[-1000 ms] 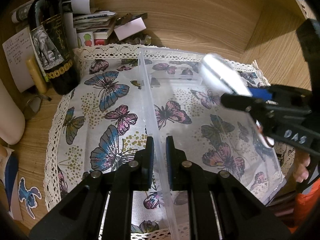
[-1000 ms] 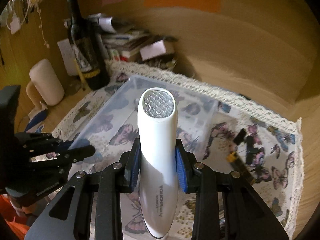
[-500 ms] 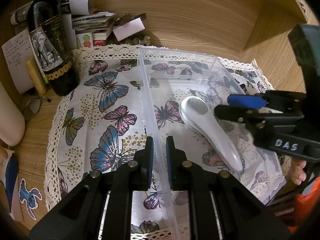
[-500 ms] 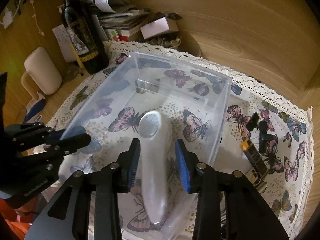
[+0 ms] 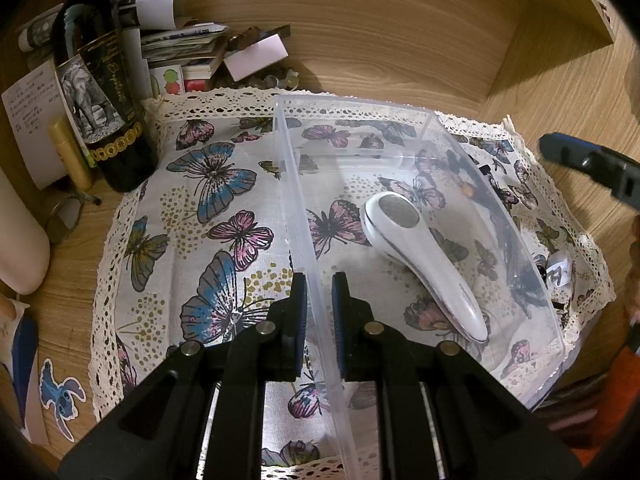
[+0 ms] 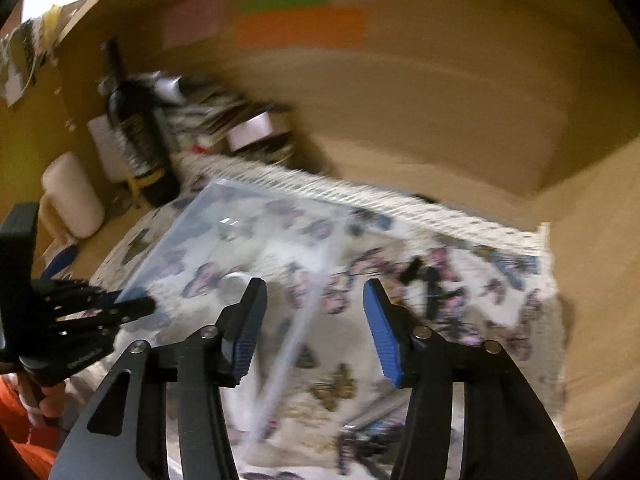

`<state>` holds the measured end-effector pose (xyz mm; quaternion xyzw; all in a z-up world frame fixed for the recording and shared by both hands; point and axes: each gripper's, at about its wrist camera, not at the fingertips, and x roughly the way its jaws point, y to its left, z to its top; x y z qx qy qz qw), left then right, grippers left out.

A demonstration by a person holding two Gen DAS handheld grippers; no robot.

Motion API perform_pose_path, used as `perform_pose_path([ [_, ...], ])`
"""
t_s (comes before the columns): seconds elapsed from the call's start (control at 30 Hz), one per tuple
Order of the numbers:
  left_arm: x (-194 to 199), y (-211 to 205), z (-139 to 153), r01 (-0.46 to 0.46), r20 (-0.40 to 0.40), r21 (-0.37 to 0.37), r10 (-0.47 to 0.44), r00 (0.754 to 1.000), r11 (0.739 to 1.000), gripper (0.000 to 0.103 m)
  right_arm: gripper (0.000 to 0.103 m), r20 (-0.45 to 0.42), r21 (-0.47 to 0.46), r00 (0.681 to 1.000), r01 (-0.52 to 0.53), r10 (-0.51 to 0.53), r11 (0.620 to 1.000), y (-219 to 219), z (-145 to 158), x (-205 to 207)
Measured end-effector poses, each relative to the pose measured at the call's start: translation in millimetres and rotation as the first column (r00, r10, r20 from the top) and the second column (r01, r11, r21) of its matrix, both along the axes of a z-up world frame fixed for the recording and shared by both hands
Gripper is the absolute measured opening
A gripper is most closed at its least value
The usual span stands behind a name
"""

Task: Organize rigid objects
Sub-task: 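Grasp the white plug adapter from the tablecloth with the right gripper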

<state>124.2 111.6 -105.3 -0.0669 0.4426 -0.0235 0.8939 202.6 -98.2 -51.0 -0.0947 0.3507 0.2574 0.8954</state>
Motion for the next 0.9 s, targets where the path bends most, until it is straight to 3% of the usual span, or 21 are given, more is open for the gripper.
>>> perform_pose_path([
  [0.2,1,1,0,0.004,-0.007,-0.003,-0.004,1.000,1.000,0.012,0.052,-0.001,-0.008,0.994,0.113,-0.113,0.994,-38,0,17],
  [0.4,2,1,0,0.009,-0.014,0.000,-0.009,1.000,1.000,0.012,0.052,-0.059,-0.047,0.975,0.213,-0.215,0.976,-71,-26,33],
  [0.67,3,0,0,0.014,-0.018,0.004,-0.014,1.000,1.000,0.012,0.052,-0.155,-0.074,0.926,0.336,-0.344,0.939,-117,-68,14],
  [0.9,3,0,0,0.013,-0.020,0.005,-0.013,1.000,1.000,0.012,0.052,-0.250,-0.040,0.895,0.371,-0.369,0.928,-139,-99,-6],
])
